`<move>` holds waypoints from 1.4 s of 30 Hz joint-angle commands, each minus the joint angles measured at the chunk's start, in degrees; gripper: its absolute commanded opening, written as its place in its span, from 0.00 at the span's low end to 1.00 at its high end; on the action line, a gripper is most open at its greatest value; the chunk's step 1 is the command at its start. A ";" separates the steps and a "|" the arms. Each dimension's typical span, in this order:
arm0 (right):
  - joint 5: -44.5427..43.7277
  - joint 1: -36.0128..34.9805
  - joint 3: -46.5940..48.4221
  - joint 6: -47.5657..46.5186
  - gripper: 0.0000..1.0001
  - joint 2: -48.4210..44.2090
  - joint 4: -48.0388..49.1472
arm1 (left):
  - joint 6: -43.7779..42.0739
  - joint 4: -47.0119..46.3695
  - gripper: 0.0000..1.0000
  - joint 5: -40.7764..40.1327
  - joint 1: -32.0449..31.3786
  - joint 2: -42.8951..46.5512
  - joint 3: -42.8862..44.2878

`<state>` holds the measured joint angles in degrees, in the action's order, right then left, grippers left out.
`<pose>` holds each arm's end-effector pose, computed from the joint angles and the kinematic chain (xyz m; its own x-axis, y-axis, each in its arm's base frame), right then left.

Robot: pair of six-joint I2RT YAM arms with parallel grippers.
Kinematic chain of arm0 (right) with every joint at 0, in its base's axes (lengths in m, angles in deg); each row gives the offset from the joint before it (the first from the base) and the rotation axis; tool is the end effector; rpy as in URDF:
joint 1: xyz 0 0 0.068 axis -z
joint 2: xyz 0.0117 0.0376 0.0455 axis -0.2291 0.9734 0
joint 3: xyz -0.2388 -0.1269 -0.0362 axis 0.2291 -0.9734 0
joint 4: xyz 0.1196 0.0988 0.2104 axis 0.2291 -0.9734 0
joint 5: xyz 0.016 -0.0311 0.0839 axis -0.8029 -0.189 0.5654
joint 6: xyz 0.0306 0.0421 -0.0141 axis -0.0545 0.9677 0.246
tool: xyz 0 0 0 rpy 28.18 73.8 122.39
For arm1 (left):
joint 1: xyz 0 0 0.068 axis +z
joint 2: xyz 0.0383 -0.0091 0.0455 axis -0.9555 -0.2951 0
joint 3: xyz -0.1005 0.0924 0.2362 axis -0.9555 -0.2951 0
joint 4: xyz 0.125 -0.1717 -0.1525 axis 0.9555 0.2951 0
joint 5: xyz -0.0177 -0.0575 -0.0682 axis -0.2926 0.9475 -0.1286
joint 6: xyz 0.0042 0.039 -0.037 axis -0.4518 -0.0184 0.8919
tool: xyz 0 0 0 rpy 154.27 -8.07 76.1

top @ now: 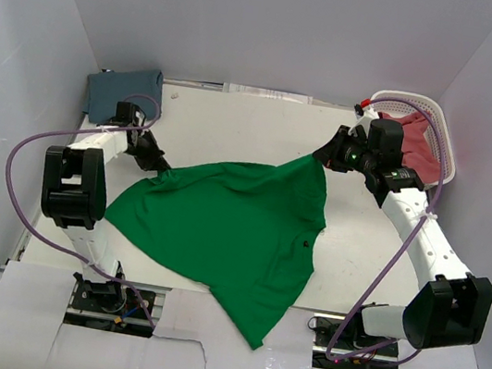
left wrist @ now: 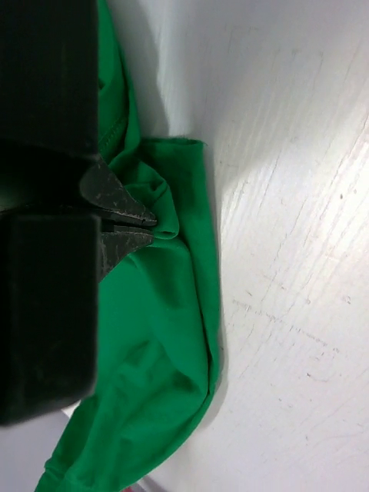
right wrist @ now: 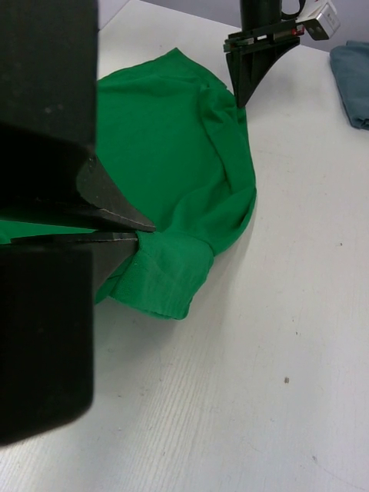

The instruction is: Fold and stack the t-shirts

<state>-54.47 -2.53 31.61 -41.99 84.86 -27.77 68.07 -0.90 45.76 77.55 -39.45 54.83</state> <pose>0.2950 0.0948 0.3388 -0.5706 0.1787 -0.8015 -0.3547 0.8267 0.4368 0.3562 0.0172 0.1786 -0.7938 -0.5858 -0.1635 -0.4544 0.7499 -0.4807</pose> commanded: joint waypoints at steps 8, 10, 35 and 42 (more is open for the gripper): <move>0.55 0.21 1.33 -0.63 0.08 0.53 1.71 | -6.27 -10.26 0.00 8.83 -0.84 -3.79 5.44; 0.72 0.21 1.33 -0.46 0.08 0.79 1.89 | -8.48 -12.01 0.00 6.63 -1.72 -3.00 5.01; 3.10 0.30 1.95 -0.19 0.08 0.79 2.59 | -25.02 -9.59 0.06 1.62 -3.74 -15.90 26.01; 4.32 0.39 1.68 -0.01 0.08 1.14 2.94 | -23.35 -5.53 0.48 -8.76 -3.74 -17.93 23.72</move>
<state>-51.44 -2.50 31.61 -41.57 86.26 -27.48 43.67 -9.73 41.49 73.59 -57.85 78.68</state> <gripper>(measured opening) 0.079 0.472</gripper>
